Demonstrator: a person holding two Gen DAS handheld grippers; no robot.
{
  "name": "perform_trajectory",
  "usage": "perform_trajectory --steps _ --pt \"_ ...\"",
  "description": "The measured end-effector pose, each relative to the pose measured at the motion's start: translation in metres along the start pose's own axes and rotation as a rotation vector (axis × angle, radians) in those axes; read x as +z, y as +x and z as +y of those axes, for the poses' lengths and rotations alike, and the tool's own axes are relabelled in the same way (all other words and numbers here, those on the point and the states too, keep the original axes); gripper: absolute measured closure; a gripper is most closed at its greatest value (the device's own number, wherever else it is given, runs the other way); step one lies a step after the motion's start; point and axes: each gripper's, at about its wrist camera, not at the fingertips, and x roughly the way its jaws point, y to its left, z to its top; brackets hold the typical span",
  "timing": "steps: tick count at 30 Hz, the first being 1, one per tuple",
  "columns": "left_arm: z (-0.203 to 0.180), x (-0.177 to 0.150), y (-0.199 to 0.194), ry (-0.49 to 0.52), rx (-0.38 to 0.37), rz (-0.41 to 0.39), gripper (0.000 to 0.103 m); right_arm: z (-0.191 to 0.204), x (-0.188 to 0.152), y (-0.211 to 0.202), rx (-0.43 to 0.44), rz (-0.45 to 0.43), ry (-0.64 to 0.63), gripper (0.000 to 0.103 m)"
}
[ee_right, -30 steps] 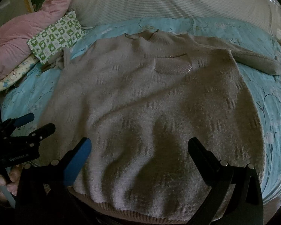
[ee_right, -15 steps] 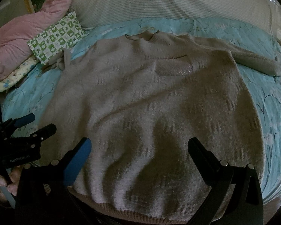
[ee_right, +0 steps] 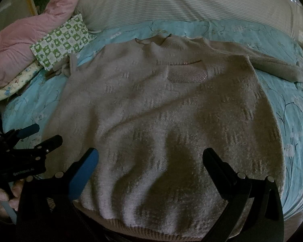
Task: Fold small clothes
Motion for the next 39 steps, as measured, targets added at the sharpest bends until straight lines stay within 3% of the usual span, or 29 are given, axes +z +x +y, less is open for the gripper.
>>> perform_trajectory --steps 6,12,16,26,33,39 --pt "0.001 0.001 0.004 0.001 -0.001 0.016 0.008 -0.005 0.002 0.000 -0.006 0.012 0.011 0.001" --pt "0.003 0.009 0.013 0.002 0.007 0.041 0.008 -0.020 0.006 -0.001 -0.093 0.050 0.003 0.000" --pt "0.004 0.015 0.018 0.006 0.011 0.071 0.008 -0.036 0.010 -0.008 -0.103 0.004 0.042 0.000" --pt "-0.003 0.034 0.029 0.004 -0.028 0.045 0.008 -0.087 0.019 -0.020 -0.127 -0.062 0.157 0.001" --pt "-0.006 0.060 0.041 0.003 -0.057 0.029 0.008 -0.152 0.027 -0.030 -0.164 -0.087 0.293 0.001" --pt "-0.008 0.083 0.050 0.025 -0.049 0.004 0.008 -0.243 0.053 -0.059 -0.272 -0.151 0.426 0.001"
